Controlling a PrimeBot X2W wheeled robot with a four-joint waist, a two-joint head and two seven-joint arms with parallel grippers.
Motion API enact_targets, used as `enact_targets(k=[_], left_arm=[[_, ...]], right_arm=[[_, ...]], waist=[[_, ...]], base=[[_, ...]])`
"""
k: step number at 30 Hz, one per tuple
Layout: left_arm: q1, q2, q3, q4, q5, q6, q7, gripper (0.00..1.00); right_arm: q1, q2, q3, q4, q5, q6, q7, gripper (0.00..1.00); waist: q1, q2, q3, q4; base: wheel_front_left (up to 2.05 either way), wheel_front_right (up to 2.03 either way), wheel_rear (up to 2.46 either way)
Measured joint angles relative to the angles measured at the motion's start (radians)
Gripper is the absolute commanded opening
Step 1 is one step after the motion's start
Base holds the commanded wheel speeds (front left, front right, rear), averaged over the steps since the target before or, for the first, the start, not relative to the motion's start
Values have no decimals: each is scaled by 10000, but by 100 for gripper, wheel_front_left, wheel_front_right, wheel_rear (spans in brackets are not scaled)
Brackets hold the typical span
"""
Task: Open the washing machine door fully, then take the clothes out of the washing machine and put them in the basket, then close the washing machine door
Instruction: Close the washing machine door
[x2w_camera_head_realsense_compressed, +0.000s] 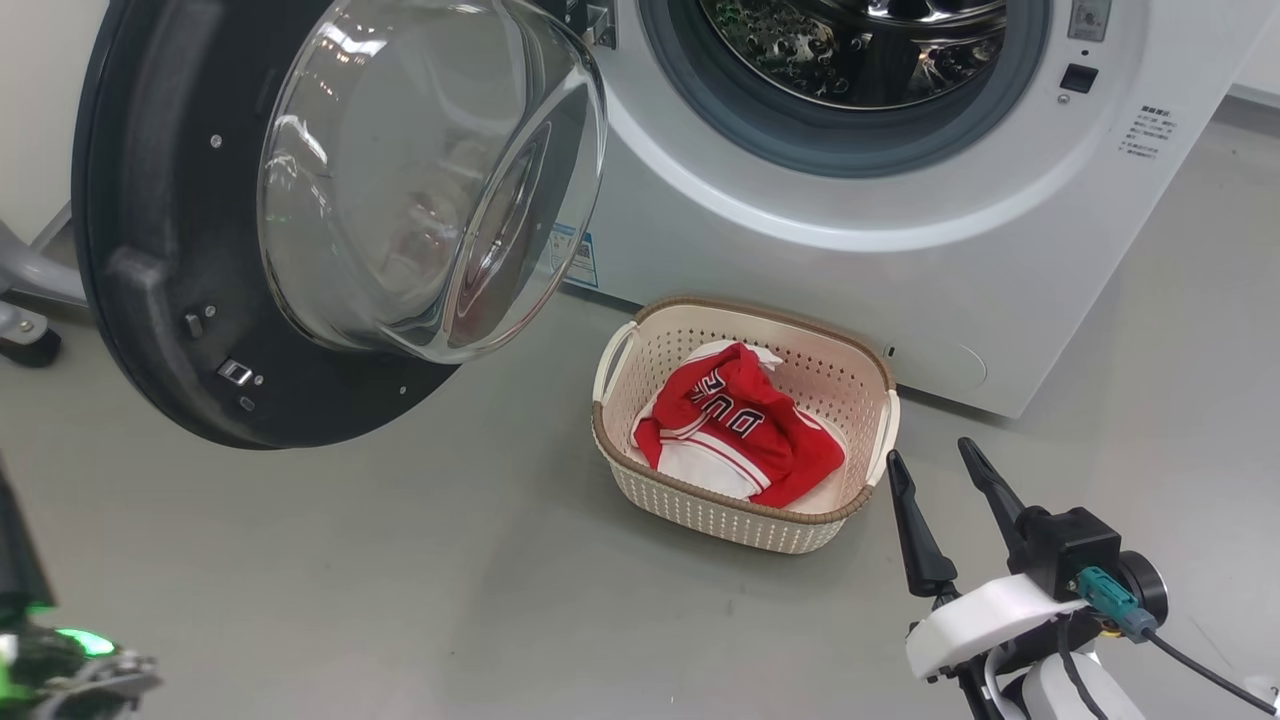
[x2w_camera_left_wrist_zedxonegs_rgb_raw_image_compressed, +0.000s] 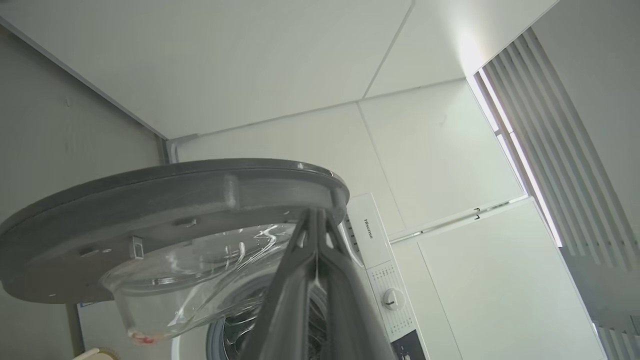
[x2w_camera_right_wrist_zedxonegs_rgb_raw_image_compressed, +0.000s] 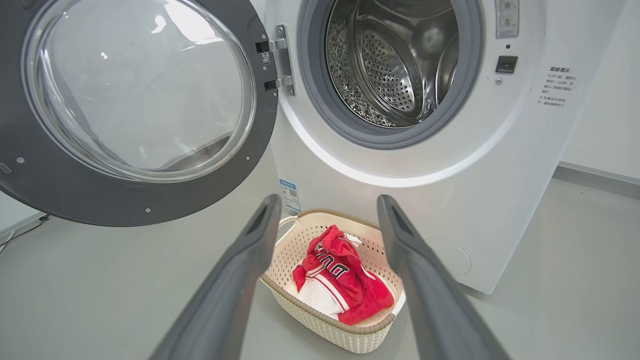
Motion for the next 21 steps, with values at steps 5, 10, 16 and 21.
enact_targets(k=[5,10,16,21], left_arm=[[-665,422,1149,245,-1081,33,412,0],[-1533,1331,2123,938,-2184,491,974,0],[-2383,2462,2767,2228,-2857,1338,1599,0],[-3083,3085,2828,3200,-3325,1613,2146,0]], right_arm=[[-23,-38,-6,-69,-4,-4,36,100],[-80,-59,19,-199,-79,-4,86,100],[-278,-121,84,-336,-161,0,173,100],[-464,-159,167,-418,-228,10,253,100]], waist=[[0,0,79,-7],[0,0,185,-26],[0,0,386,-114],[0,0,575,-235]], base=[[0,0,0],[0,0,0],[0,0,0],[0,0,0]])
